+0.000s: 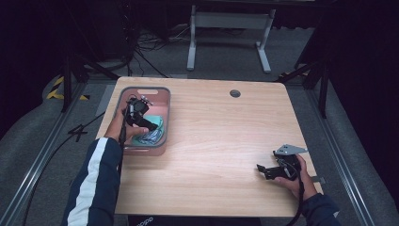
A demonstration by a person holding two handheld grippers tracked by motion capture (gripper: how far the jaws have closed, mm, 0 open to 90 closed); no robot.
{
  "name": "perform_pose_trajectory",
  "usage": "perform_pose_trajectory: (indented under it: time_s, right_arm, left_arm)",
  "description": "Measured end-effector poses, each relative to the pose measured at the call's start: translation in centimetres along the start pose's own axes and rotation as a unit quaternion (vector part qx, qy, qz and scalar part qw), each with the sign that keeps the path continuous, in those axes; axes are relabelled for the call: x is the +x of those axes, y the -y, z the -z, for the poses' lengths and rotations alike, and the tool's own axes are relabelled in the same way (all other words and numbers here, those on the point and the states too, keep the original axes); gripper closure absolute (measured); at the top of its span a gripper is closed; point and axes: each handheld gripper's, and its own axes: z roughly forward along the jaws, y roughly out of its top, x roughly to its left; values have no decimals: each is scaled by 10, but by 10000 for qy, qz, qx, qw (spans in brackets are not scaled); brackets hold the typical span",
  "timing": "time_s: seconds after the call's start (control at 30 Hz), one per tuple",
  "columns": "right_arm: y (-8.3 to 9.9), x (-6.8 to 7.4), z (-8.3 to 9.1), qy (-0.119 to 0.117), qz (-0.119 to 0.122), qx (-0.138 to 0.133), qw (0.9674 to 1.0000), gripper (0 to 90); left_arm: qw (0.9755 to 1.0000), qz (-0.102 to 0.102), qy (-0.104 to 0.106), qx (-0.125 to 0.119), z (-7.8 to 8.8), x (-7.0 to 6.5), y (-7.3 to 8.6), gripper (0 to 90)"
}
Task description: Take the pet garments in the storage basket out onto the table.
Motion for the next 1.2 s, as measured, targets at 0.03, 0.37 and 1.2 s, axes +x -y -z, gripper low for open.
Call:
perform_pose_trajectory:
  time_s: [0.03,0.37,1.2]
  right_arm:
    - [0,0,0,-1,-2,-7,10000,62]
    - [0,0,0,-2,0,-5,10000,62]
    - [0,0,0,-7,17,-3,10000,62]
  left_arm:
    - [10000,-23,8,73,-3,-1,-2,187]
    - [9973,72,-131,718,-28,-2,-8,128]
    - [9946,344,308,928,-24,4,-14,557]
